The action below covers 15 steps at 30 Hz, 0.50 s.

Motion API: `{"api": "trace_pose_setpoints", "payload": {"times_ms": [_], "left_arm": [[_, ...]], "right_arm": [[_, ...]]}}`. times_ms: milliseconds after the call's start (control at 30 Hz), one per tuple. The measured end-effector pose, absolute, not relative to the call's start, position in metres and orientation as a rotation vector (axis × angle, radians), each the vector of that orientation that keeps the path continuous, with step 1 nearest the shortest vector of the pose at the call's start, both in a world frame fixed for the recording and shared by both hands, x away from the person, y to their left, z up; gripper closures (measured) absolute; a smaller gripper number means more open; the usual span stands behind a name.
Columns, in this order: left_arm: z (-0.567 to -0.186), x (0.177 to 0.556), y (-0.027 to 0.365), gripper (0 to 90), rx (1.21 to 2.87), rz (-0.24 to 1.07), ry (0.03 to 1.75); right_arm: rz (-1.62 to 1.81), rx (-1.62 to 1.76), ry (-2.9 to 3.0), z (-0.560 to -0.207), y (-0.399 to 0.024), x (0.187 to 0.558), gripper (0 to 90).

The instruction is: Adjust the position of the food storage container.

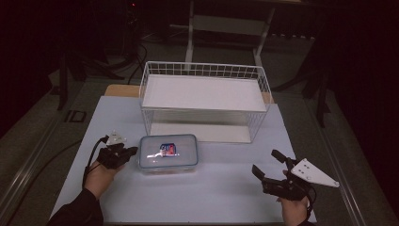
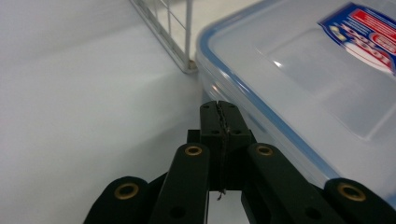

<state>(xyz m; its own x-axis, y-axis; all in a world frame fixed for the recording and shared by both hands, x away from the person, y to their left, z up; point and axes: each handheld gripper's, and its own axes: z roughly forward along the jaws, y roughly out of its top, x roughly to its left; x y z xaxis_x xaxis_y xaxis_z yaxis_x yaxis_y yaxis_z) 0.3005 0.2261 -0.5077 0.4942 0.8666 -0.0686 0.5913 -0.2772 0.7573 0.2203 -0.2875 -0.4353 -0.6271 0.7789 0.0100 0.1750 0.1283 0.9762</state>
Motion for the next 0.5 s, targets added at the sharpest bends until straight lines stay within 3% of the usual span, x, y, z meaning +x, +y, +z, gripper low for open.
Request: {"api": "trace_pose_setpoints", "payload": {"times_ms": [500], "left_arm": [[-0.506,0.310,0.185,89.6,2.030,0.427,1.100]], "right_arm": [[1.532,0.913,1.904,-0.437,-0.286,0.220,11.7]]}}
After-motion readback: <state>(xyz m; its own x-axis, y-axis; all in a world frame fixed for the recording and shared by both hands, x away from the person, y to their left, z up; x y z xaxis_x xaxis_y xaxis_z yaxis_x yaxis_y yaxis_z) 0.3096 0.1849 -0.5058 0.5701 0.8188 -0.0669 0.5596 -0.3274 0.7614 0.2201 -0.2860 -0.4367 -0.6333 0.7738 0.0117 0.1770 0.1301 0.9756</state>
